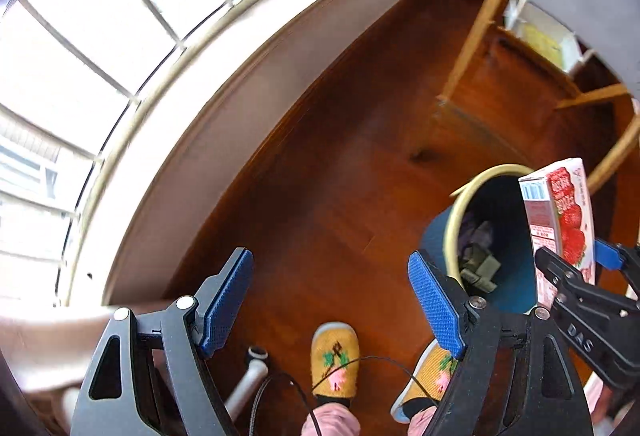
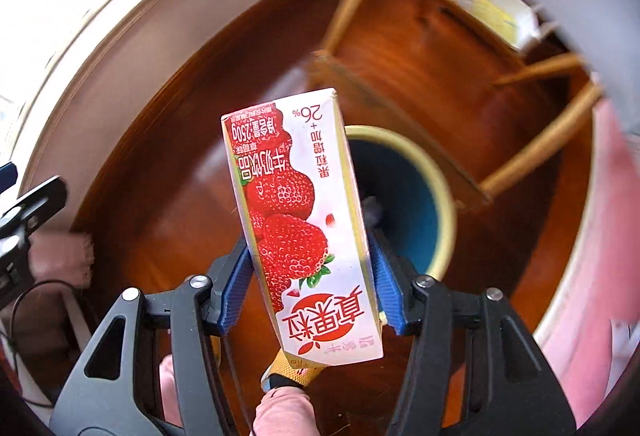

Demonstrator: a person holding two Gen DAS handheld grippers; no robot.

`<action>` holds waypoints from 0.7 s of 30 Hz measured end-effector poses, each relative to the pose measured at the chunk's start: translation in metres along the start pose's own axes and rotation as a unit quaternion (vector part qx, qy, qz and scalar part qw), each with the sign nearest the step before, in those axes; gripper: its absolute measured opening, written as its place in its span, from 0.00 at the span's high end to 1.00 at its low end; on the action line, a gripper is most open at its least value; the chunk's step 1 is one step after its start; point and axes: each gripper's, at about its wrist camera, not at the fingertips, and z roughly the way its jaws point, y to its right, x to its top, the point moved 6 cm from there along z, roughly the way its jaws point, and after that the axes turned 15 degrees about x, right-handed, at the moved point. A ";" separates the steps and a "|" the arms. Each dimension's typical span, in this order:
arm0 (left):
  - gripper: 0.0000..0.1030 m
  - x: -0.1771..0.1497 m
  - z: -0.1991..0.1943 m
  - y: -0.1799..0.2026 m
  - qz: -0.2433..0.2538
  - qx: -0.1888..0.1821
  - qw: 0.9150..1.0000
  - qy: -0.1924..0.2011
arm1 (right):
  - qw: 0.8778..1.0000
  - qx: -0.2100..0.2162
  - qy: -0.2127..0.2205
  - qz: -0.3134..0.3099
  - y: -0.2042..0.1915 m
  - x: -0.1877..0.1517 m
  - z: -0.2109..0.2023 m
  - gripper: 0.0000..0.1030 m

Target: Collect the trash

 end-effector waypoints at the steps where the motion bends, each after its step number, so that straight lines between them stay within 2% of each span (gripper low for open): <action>1: 0.21 0.006 -0.008 0.006 0.010 -0.006 1.000 0.009 | 1.000 -0.002 0.003 0.012 0.010 0.004 -0.006 0.37; 3: 0.21 0.016 -0.022 0.016 0.031 -0.014 0.999 0.025 | 0.999 -0.008 0.013 0.031 0.027 0.010 -0.024 0.32; 7: 0.21 0.034 -0.050 0.035 0.069 -0.026 0.996 0.047 | 0.998 -0.016 0.033 0.058 0.055 0.025 -0.044 0.32; 13: 0.21 0.057 -0.103 0.055 0.118 -0.044 0.989 0.074 | 0.992 -0.019 0.054 0.108 0.051 0.022 -0.102 0.32; 21: 0.21 0.103 -0.205 0.046 0.172 -0.082 0.974 0.126 | 0.980 -0.019 0.106 0.166 0.034 0.016 -0.220 0.32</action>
